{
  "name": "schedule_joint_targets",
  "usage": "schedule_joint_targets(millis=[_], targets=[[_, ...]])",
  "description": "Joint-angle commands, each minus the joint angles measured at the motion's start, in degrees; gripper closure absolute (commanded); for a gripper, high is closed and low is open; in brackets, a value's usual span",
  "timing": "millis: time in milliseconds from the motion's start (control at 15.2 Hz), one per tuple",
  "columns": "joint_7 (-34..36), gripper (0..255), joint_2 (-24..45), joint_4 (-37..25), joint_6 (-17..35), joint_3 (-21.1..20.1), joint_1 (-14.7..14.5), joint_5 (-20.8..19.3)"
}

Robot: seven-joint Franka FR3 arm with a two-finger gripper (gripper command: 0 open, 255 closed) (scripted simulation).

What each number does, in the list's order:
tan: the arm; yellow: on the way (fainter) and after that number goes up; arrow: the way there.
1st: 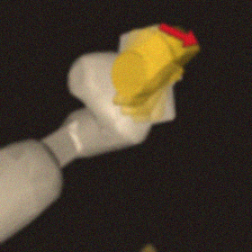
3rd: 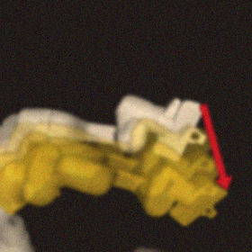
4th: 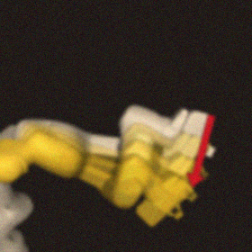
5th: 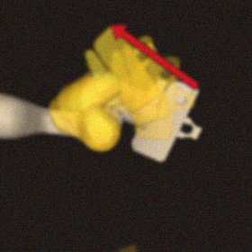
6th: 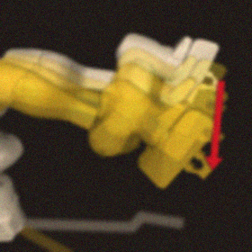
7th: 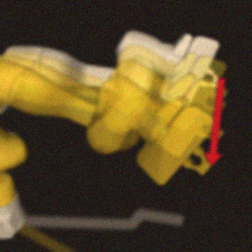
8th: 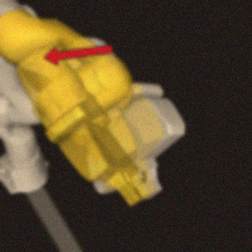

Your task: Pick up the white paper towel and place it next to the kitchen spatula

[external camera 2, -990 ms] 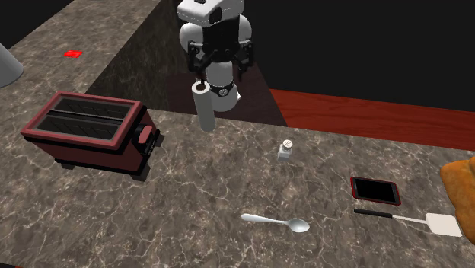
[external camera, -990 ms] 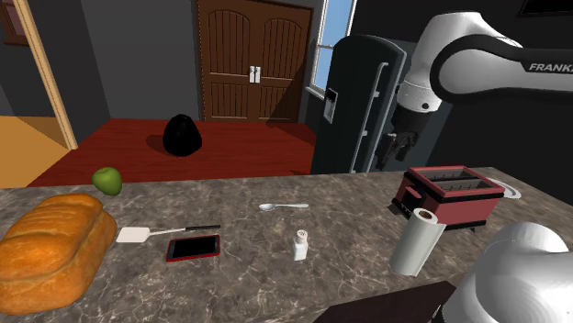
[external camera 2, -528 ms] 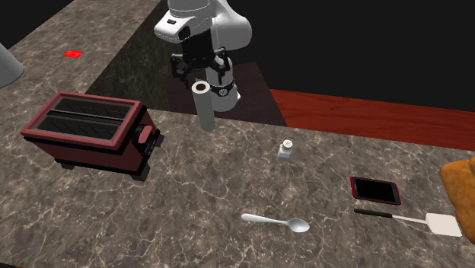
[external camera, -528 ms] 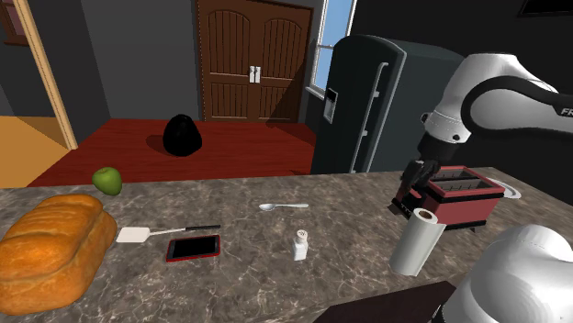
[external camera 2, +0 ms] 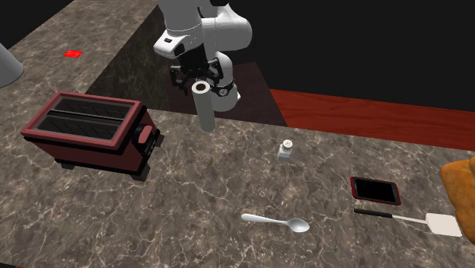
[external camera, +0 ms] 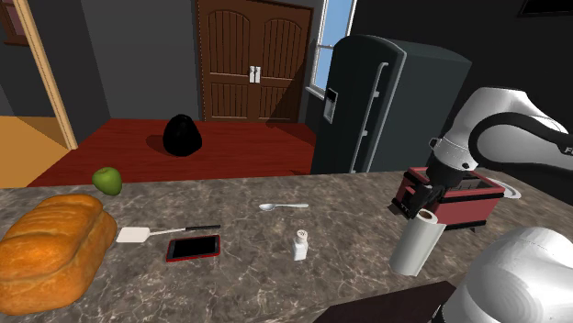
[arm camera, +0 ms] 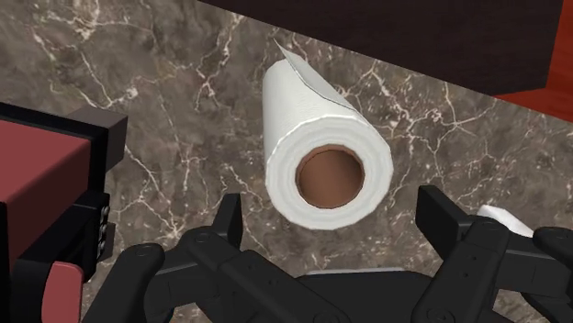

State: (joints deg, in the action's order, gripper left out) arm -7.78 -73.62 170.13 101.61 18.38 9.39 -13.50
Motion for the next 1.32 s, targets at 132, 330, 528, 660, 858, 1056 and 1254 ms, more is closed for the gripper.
schedule_joint_targets(millis=[132, 330, 528, 660, 858, 1056, 1254], targets=[[-0.1, 0, 0.5, 2.5, 2.9, 0.9, 0.5, -0.9], [-0.1, 0, 0.5, 2.5, 2.9, 0.9, 0.5, -0.9], [-0.1, 0, 0.5, 2.5, 2.9, 0.9, 0.5, -0.9], [-0.1, 0, 0.5, 2.5, 2.9, 0.9, 0.5, -0.9], [-0.1, 255, 0.5, 2.5, 2.9, 0.9, 0.5, -0.9], [-0.1, 255, 0.5, 2.5, 2.9, 0.9, 0.5, -0.9], [-0.1, 255, 0.5, 2.5, 2.9, 0.9, 0.5, -0.9]])
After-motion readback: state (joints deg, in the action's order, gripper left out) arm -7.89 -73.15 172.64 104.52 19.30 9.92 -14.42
